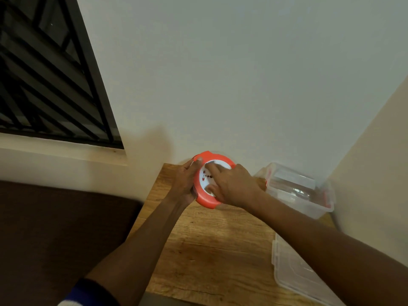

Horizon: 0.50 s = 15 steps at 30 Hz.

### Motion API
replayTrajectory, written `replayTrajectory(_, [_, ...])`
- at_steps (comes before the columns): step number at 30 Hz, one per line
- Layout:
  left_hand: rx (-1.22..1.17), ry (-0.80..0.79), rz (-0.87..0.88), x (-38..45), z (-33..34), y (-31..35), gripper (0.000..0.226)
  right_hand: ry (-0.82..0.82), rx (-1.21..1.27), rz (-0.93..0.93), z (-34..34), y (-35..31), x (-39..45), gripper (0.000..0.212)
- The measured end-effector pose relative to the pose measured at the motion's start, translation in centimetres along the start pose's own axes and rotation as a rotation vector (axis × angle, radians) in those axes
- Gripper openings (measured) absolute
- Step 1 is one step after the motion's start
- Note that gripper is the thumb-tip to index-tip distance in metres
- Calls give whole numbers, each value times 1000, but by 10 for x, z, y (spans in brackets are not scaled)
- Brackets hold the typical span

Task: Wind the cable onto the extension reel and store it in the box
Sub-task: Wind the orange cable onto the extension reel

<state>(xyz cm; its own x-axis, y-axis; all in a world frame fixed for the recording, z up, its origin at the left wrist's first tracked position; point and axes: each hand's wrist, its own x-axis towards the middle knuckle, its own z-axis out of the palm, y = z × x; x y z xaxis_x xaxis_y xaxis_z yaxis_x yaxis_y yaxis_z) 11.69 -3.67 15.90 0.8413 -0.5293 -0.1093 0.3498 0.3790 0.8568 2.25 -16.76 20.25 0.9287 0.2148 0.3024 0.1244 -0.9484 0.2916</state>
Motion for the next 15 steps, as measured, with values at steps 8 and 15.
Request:
replayTrajectory(8, [149,173,142,-2,21,-6,33,188,815,833,8,-22,5,51])
replayTrajectory(15, [64,115,58,-5,12,-5,24,-7,346,397,4,-3,-11,62])
